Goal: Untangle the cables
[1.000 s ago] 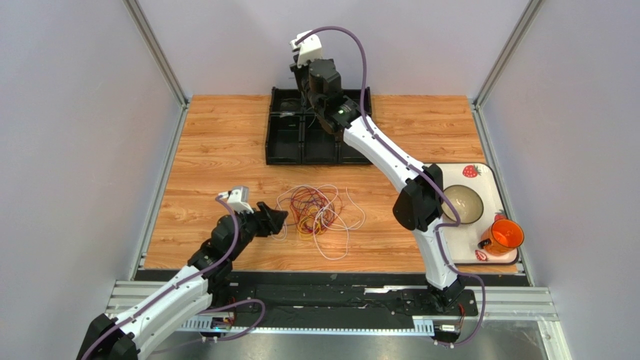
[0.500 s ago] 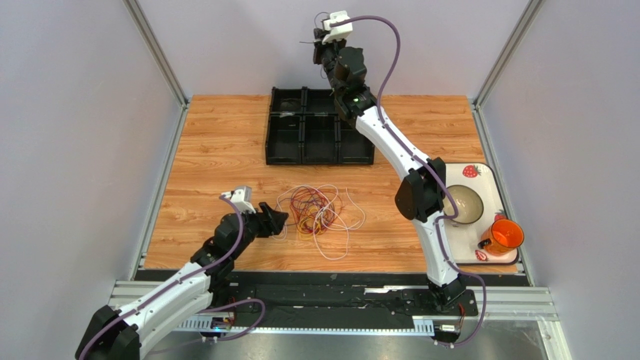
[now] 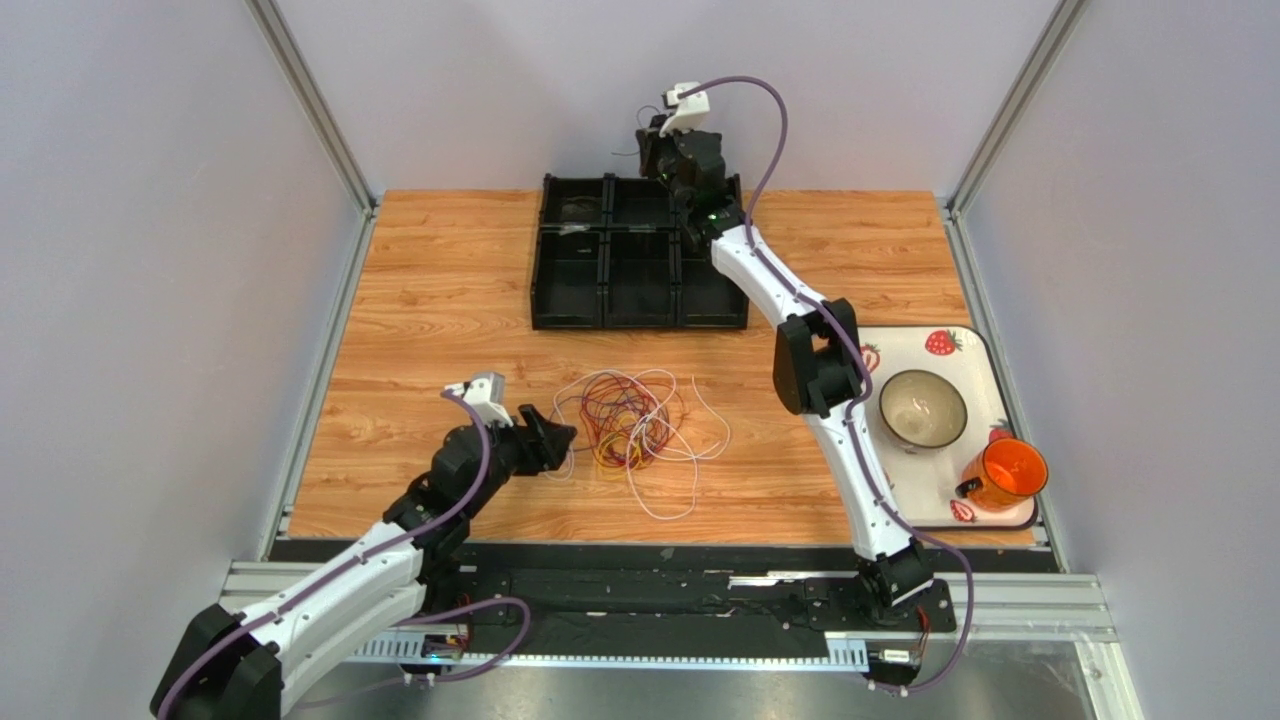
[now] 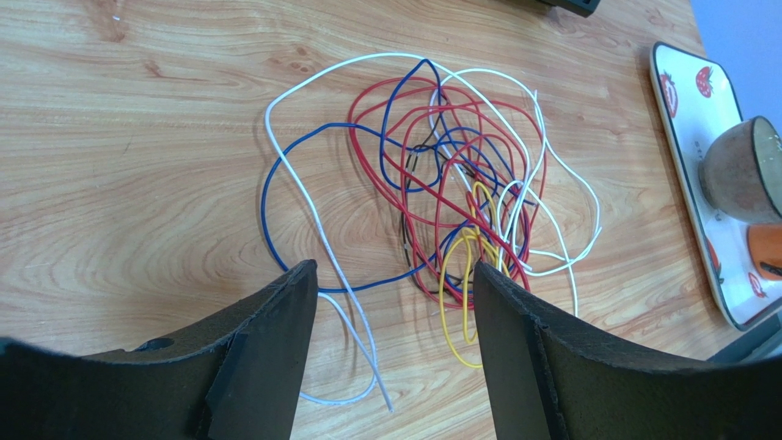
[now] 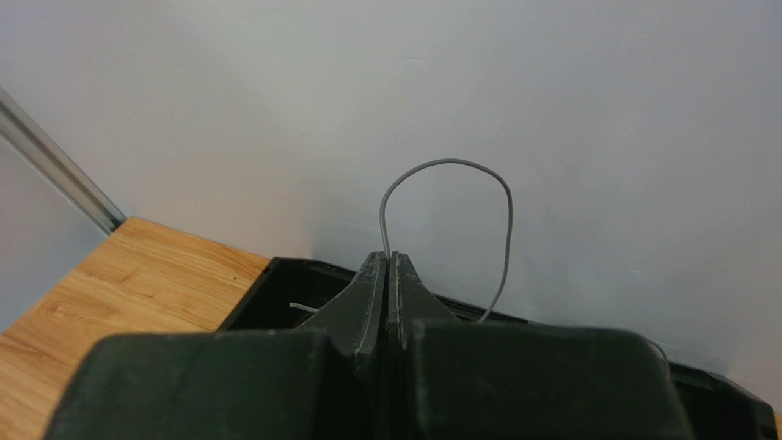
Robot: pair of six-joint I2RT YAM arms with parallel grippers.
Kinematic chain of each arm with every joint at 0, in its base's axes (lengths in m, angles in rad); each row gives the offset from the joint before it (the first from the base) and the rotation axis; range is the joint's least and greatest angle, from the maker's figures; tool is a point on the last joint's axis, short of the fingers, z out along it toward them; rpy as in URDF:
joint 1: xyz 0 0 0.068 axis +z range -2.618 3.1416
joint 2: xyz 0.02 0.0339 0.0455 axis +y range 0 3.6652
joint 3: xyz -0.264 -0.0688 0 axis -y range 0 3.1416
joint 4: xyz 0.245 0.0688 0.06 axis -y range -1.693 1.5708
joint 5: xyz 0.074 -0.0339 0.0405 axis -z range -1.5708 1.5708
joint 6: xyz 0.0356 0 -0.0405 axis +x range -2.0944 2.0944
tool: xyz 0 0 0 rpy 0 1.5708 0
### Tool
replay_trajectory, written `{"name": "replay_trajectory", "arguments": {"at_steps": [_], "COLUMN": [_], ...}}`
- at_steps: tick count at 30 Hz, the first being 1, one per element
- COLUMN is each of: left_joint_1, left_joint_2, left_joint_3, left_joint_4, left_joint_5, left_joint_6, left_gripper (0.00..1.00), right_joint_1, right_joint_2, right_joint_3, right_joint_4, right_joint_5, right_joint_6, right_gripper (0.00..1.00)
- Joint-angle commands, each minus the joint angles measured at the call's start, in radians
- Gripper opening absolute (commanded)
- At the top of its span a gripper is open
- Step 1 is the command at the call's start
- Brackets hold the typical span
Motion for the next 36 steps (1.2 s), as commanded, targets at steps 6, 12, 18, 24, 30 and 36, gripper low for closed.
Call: {"name": "replay_trajectory", "arguments": {"at_steps": [6, 12, 18, 24, 30, 36], "left_joint_1": [-0.001, -0.001, -0.001, -0.001, -0.001, -0.001], "left_joint_2": [0.012, 0.014, 0.014, 0.021, 0.026, 0.031], "left_joint_3": [0.036, 0.036, 0.038, 0.043, 0.043, 0.044], "left_joint_4": [0.054, 0.052, 0.052, 0.052, 0.059, 0.057], "left_joint_5": [-0.004, -0.006, -0.006, -0.006, -0.006, -0.003], "left_joint_6": [0.005, 0.005, 0.005, 0.005, 0.007, 0.008], "left_gripper": [0.71, 0.71, 0.71, 0.7, 0.7, 0.7], "right_joint_1": [-0.003, -0.089, -0.16, -0.185, -0.183, -0.182], "right_joint_2": [-0.132, -0.188, -0.212, -0.187, -0.166, -0.112], "right_joint_3": [-0.083, -0.228, -0.31, -0.301, -0.302, -0.27], "right_joint_4": [0.125, 0.109, 0.082, 0.034, 0.014, -0.044], "right_joint_5": [0.118, 0.123, 0.071, -0.006, -0.16, -0.175], "right_joint_6": [-0.039, 0.047, 0.101, 0.086, 0.09, 0.142], "right_gripper": [0.0, 0.0, 0.0, 0.0, 0.0, 0.0]}}
